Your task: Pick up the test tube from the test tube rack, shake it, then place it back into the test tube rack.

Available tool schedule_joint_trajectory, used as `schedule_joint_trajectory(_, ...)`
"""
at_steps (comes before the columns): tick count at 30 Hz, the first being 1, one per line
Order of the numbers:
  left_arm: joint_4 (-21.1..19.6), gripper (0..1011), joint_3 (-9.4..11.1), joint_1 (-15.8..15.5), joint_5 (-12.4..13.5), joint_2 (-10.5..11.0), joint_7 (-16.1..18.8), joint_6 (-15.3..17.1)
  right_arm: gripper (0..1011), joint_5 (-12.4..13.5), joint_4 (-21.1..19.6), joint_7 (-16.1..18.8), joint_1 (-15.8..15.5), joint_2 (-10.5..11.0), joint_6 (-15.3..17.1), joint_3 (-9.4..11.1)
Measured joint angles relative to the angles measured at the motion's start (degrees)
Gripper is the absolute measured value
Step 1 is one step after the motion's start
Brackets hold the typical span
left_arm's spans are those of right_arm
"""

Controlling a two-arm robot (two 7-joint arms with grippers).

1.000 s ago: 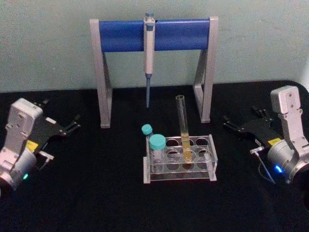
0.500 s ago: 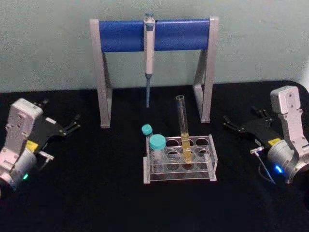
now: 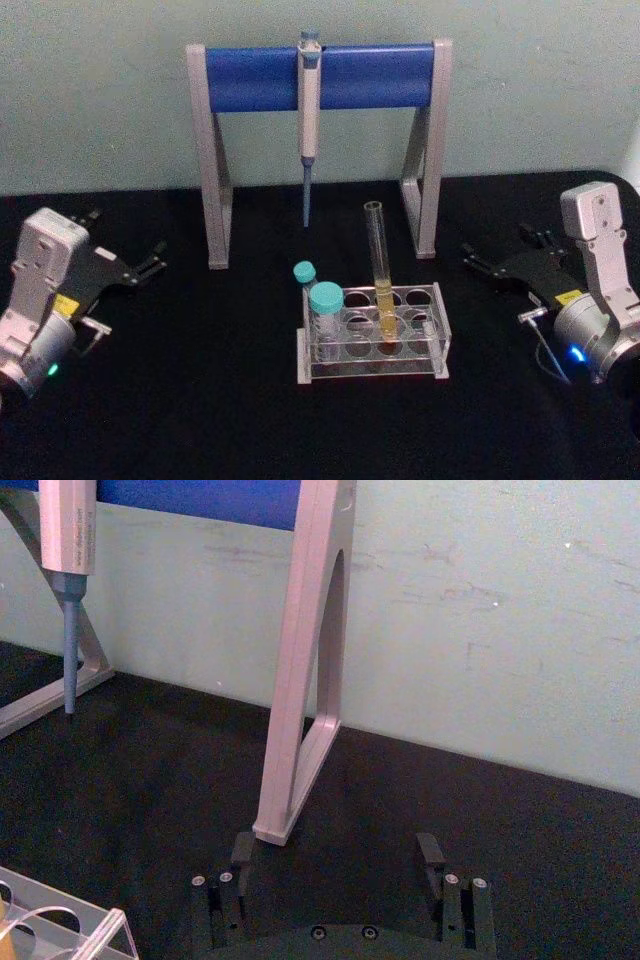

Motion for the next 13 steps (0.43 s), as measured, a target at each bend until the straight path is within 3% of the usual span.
schedule_joint_trajectory(13,0.0,1001,0.0,0.0,0.0,0.0,0.0,0.0,1000,0.0,0.0,0.0,0.0,0.0,0.0,0.0)
